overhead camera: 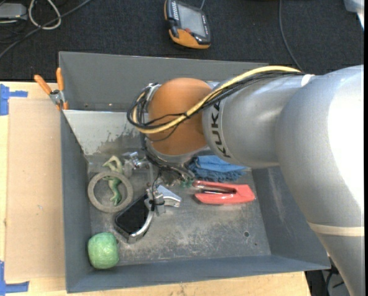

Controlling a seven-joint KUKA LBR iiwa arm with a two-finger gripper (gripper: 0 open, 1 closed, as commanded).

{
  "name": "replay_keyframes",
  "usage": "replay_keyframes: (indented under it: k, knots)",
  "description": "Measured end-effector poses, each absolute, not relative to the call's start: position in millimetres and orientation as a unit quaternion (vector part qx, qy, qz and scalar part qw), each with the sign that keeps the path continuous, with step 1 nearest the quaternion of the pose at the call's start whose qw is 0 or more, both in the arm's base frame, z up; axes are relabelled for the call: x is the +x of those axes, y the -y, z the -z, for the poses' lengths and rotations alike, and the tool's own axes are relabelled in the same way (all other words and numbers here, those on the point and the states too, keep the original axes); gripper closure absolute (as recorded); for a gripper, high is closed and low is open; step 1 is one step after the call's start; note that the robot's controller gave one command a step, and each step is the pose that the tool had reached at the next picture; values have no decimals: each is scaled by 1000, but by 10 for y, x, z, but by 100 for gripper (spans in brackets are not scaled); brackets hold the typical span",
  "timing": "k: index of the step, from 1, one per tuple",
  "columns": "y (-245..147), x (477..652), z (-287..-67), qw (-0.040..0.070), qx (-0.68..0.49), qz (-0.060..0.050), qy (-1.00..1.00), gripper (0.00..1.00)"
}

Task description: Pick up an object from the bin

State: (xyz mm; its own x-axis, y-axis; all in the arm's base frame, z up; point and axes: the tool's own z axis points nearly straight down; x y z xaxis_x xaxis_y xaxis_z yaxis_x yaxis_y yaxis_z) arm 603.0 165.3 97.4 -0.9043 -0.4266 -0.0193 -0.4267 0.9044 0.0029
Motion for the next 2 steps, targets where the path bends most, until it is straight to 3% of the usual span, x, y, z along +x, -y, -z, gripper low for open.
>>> replay_keyframes:
  k: [1,2]
  knots:
    - [-1648,6015,-958,11,-244,-4,-970,0]
    - [-1265,5864,-1106,10,-472,-2,-882,0]
